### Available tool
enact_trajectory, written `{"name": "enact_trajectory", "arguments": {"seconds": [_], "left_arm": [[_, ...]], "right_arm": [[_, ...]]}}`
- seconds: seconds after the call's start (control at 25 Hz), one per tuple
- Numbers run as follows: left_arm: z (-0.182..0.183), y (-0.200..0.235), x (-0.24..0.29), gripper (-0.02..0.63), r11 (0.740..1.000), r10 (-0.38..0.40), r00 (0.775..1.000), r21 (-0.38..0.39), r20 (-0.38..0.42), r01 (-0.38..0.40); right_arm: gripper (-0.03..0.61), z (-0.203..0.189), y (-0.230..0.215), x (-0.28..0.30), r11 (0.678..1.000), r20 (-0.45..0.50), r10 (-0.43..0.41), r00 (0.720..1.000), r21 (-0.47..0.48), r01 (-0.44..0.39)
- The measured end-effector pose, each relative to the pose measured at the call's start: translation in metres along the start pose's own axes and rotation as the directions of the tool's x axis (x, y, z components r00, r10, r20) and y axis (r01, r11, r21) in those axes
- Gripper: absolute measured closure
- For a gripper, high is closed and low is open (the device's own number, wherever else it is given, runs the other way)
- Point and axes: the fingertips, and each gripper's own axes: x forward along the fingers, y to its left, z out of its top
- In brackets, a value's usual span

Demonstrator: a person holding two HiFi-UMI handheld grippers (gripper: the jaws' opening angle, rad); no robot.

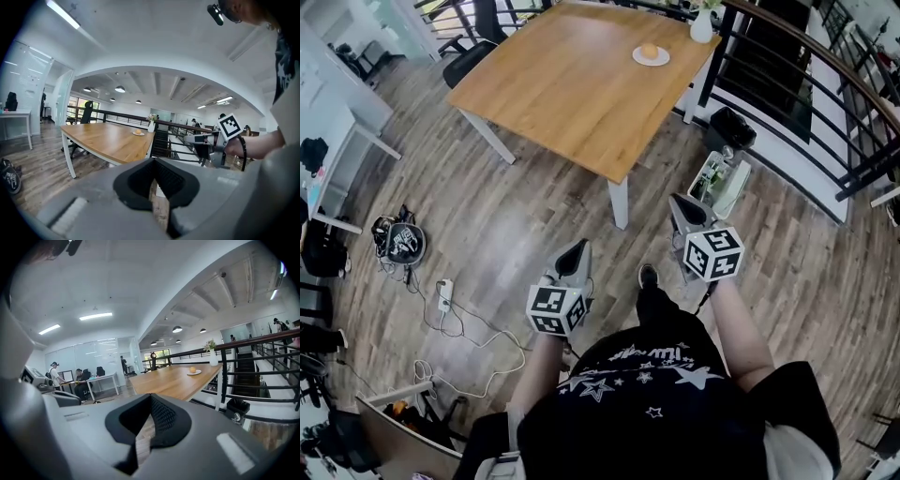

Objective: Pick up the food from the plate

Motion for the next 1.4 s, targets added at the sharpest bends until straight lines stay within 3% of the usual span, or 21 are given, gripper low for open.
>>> {"name": "enact_trajectory", "arguments": {"seconds": [0.48, 1.0, 1.4], "left_arm": [[0.057, 0.014, 0.114, 0.612, 0.999, 0.027, 1.000, 0.030, 0.013, -0.027], [0.073, 0.038, 0.171, 0.612, 0.992, 0.128, 0.992, 0.000, 0.006, -0.128], [0.079, 0.046, 0.195, 0.612, 0.990, 0.141, 0.990, 0.001, -0.014, -0.141]], "right_arm": [[0.576, 0.048, -0.096, 0.087, 0.999, 0.002, 0.023, 1.000, 0.035, -0.023], [0.577, 0.074, -0.147, 0.150, 0.994, 0.010, 0.106, 0.994, 0.038, -0.107], [0.576, 0.067, -0.175, 0.161, 0.994, -0.029, 0.088, 0.996, 0.064, -0.087]]}}
